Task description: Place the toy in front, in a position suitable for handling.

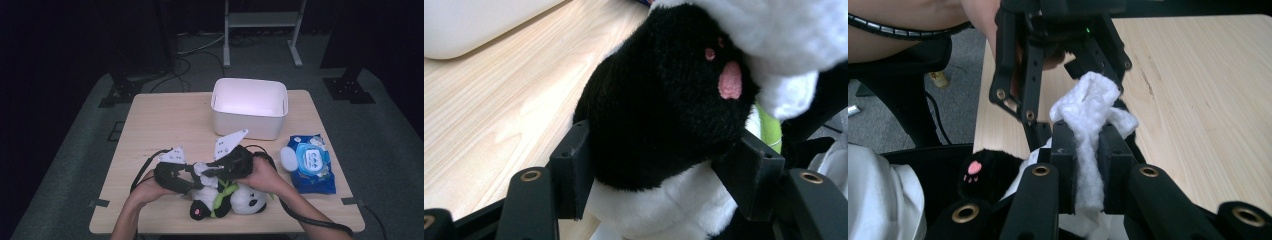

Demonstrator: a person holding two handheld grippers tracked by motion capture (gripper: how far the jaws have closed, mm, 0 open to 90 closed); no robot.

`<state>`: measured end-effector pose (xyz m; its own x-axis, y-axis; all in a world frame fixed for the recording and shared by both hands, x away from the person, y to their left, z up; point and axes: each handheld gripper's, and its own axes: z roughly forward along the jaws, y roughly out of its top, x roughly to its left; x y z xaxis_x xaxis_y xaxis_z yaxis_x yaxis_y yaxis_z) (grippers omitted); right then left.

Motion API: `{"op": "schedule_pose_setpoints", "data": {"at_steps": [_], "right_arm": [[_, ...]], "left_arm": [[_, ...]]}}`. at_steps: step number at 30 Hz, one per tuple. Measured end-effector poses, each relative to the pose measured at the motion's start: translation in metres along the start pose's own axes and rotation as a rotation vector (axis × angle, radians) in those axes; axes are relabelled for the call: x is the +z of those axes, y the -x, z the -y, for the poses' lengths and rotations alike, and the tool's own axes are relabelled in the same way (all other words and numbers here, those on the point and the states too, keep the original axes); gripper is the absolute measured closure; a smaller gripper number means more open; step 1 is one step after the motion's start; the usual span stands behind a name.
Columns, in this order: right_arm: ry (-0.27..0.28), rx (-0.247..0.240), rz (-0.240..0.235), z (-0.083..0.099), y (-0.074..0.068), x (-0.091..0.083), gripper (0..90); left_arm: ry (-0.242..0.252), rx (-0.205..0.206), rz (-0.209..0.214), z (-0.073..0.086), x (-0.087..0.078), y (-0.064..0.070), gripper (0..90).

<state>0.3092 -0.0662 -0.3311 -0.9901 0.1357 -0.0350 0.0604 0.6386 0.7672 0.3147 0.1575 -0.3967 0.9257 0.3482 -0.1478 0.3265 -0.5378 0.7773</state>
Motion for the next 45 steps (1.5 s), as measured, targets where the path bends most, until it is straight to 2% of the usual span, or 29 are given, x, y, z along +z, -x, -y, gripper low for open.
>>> {"op": "schedule_pose_setpoints", "data": {"at_steps": [5,18,25,28,36,45], "right_arm": [[-0.033,-0.019,0.005,-0.003,0.000,0.003,79.6],[-0.104,0.061,0.055,0.029,0.012,-0.019,78.8],[-0.115,0.102,0.085,0.047,0.016,-0.035,78.8],[-0.111,0.121,0.104,0.057,0.018,-0.044,78.5],[-0.049,0.174,0.130,0.083,0.014,-0.063,78.4],[-0.032,0.214,0.155,0.103,0.008,-0.075,78.4]], "left_arm": [[-0.007,0.002,-0.004,0.000,-0.001,0.000,36.0],[-0.008,0.002,-0.002,0.000,-0.001,0.000,36.3],[-0.006,-0.006,0.003,0.001,-0.001,0.000,36.7],[-0.008,-0.006,0.002,0.001,-0.001,0.000,36.7],[-0.013,-0.002,0.000,0.000,0.000,0.001,36.7],[-0.018,-0.001,0.002,0.000,0.000,-0.001,36.7]]}}
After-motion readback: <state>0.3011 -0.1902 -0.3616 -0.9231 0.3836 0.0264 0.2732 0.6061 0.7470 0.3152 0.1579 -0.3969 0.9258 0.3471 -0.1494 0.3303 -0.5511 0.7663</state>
